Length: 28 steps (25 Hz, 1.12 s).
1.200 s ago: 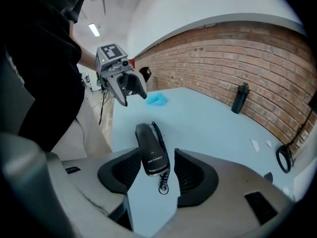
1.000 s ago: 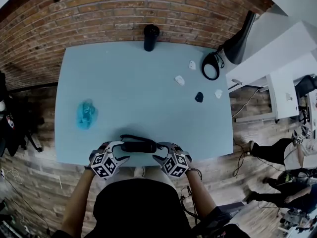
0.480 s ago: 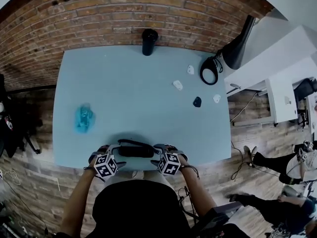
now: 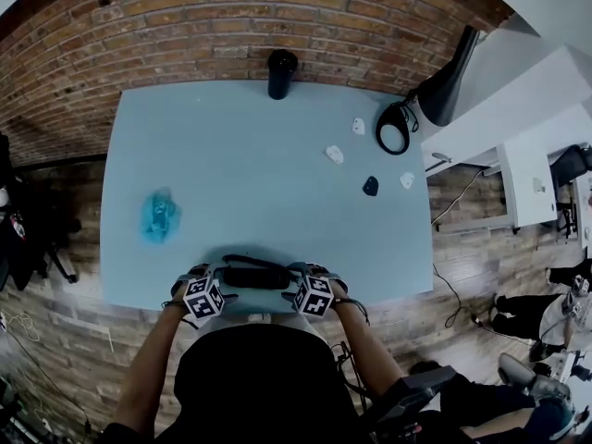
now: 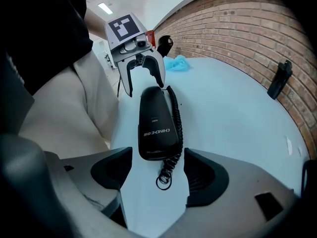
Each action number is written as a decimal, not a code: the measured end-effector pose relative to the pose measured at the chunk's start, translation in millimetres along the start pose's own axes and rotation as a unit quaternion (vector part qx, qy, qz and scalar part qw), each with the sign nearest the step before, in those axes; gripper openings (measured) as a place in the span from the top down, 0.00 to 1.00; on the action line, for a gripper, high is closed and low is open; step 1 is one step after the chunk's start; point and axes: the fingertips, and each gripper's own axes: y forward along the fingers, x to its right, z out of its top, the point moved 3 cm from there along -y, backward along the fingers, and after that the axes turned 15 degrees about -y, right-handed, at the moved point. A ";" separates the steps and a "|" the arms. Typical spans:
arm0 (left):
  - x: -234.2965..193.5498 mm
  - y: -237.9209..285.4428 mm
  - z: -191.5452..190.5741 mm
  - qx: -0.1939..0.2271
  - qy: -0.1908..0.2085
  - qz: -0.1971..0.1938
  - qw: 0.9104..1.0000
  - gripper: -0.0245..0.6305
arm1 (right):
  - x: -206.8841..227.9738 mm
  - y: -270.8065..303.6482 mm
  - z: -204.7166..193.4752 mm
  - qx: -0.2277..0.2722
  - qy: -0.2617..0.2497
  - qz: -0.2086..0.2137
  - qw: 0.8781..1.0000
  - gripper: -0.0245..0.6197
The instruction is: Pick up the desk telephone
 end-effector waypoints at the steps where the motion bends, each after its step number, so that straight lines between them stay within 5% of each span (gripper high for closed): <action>1: -0.5 1.3 -1.2 -0.003 -0.001 -0.001 1.000 0.38 | 0.2 0.8 0.4 -0.001 0.002 0.000 1.000 0.46; 28: -8.1 23.8 -4.1 -0.027 -0.026 -0.020 0.999 0.39 | 8.8 23.1 4.6 0.010 -0.015 0.018 1.000 0.45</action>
